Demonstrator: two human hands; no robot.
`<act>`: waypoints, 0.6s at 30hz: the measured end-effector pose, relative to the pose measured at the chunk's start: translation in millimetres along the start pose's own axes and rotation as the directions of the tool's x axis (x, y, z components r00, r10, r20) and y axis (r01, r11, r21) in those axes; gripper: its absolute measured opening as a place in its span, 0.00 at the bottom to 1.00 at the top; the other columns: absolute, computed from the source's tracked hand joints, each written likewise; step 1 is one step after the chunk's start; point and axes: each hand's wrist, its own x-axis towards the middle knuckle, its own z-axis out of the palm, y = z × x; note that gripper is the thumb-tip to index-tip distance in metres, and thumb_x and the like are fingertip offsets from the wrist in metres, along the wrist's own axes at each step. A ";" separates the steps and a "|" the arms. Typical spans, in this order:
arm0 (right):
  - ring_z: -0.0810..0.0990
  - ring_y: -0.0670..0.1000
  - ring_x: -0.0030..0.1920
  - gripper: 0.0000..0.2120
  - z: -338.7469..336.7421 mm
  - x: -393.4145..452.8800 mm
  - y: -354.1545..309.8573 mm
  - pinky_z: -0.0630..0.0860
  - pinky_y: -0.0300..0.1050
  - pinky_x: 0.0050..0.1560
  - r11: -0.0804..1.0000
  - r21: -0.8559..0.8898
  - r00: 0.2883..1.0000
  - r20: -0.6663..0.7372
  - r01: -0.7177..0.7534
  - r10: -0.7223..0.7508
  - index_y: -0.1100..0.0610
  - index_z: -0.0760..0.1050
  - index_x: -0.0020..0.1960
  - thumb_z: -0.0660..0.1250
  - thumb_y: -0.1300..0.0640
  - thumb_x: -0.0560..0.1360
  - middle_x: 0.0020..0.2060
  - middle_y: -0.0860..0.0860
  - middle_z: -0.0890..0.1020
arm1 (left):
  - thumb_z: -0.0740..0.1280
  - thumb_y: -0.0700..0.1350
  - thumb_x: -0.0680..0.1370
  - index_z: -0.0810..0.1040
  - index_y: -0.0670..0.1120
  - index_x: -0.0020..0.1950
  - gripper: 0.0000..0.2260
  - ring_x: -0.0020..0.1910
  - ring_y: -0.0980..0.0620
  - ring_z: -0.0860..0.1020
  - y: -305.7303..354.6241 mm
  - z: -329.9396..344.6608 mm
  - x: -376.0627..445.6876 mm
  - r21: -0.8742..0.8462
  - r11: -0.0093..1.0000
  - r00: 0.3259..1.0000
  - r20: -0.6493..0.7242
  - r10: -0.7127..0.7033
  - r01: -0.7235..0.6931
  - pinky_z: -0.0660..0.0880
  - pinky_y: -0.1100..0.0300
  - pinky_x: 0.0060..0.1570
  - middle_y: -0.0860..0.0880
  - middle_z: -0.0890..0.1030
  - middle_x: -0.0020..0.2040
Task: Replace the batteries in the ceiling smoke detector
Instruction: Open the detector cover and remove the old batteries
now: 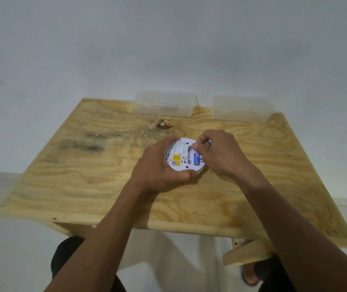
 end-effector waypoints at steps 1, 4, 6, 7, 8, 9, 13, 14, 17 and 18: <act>0.75 0.41 0.37 0.06 -0.8 -1.3 0.1 0.66 0.35 0.32 1.000 0.014 1.000 -0.011 0.003 -0.003 0.52 0.79 0.43 0.70 0.52 0.77 0.39 0.47 0.80 | 0.74 0.66 0.56 0.73 0.47 0.73 0.48 0.59 0.59 0.80 1.0 -0.3 -0.2 0.006 1.000 1.000 0.001 0.002 -0.002 0.79 0.56 0.61 0.56 0.81 0.63; 0.78 0.43 0.43 0.05 -4.0 -6.7 -0.6 0.67 0.33 0.36 0.996 0.088 0.997 -0.074 0.026 -0.020 0.53 0.80 0.45 0.69 0.53 0.77 0.43 0.46 0.83 | 0.72 0.66 0.55 0.72 0.47 0.74 0.49 0.57 0.60 0.80 2.6 -0.5 -0.7 0.013 1.000 1.000 0.004 0.003 -0.003 0.78 0.60 0.60 0.57 0.80 0.61; 0.79 0.45 0.47 0.04 -4.9 -11.9 -0.4 0.69 0.34 0.38 0.990 0.135 0.995 -0.098 0.044 -0.031 0.52 0.79 0.45 0.69 0.52 0.77 0.44 0.45 0.83 | 0.72 0.66 0.56 0.72 0.47 0.74 0.49 0.57 0.60 0.80 2.9 -0.3 -1.3 0.014 1.000 1.000 0.006 0.003 -0.003 0.78 0.61 0.60 0.57 0.80 0.60; 0.79 0.46 0.47 0.04 -4.3 -14.7 0.2 0.70 0.37 0.39 0.987 0.155 0.994 -0.100 0.048 -0.033 0.51 0.79 0.45 0.70 0.51 0.76 0.44 0.44 0.83 | 0.72 0.66 0.56 0.72 0.47 0.74 0.49 0.57 0.59 0.80 2.8 0.0 -1.8 0.013 1.000 1.000 0.008 0.000 0.000 0.79 0.60 0.60 0.57 0.81 0.61; 0.79 0.46 0.47 0.05 -3.0 -17.3 0.8 0.71 0.39 0.40 0.984 0.171 0.994 -0.105 0.054 -0.036 0.50 0.78 0.45 0.71 0.50 0.75 0.43 0.43 0.82 | 0.73 0.65 0.56 0.72 0.47 0.74 0.48 0.58 0.59 0.81 2.3 0.0 -2.2 0.011 1.000 1.000 0.006 -0.003 0.003 0.79 0.59 0.60 0.56 0.81 0.62; 0.79 0.47 0.46 0.06 -1.4 -19.1 1.2 0.71 0.41 0.40 0.982 0.181 0.992 -0.116 0.061 -0.040 0.50 0.77 0.45 0.72 0.50 0.74 0.43 0.43 0.82 | 0.73 0.65 0.56 0.72 0.47 0.74 0.48 0.58 0.59 0.81 2.0 0.0 -2.6 0.007 1.000 1.000 0.005 -0.006 0.006 0.79 0.58 0.60 0.55 0.82 0.62; 0.79 0.45 0.43 0.05 3.0 -22.2 -1.1 0.70 0.33 0.35 0.976 0.199 0.987 -0.151 0.085 -0.055 0.51 0.76 0.48 0.70 0.53 0.76 0.42 0.44 0.81 | 0.74 0.65 0.57 0.74 0.48 0.71 0.45 0.57 0.61 0.81 3.1 -0.5 -4.1 0.014 1.000 1.000 -0.006 -0.011 0.011 0.80 0.56 0.59 0.58 0.82 0.60; 0.79 0.43 0.42 0.04 3.8 -22.4 -2.0 0.70 0.30 0.33 0.973 0.215 0.988 -0.143 0.081 -0.051 0.51 0.76 0.50 0.70 0.53 0.76 0.43 0.45 0.81 | 0.74 0.65 0.57 0.75 0.50 0.69 0.42 0.55 0.63 0.81 3.6 -0.5 -4.6 0.015 1.000 1.000 -0.007 -0.013 0.013 0.80 0.57 0.58 0.61 0.82 0.57; 0.81 0.45 0.45 0.06 5.9 -21.7 -3.7 0.73 0.31 0.35 0.963 0.262 0.993 -0.113 0.057 -0.028 0.51 0.78 0.55 0.66 0.55 0.79 0.49 0.49 0.82 | 0.74 0.65 0.58 0.75 0.56 0.66 0.37 0.53 0.65 0.81 5.8 -0.6 -5.9 0.018 1.000 1.000 -0.005 -0.012 0.013 0.80 0.58 0.57 0.66 0.80 0.52; 0.81 0.46 0.47 0.07 5.4 -21.7 -4.9 0.74 0.31 0.37 0.959 0.279 0.993 -0.116 0.053 -0.021 0.52 0.79 0.56 0.64 0.57 0.80 0.50 0.48 0.83 | 0.74 0.65 0.57 0.75 0.57 0.66 0.38 0.53 0.64 0.81 5.8 -0.8 -5.9 0.016 1.000 1.000 -0.005 -0.014 0.014 0.80 0.58 0.57 0.65 0.80 0.52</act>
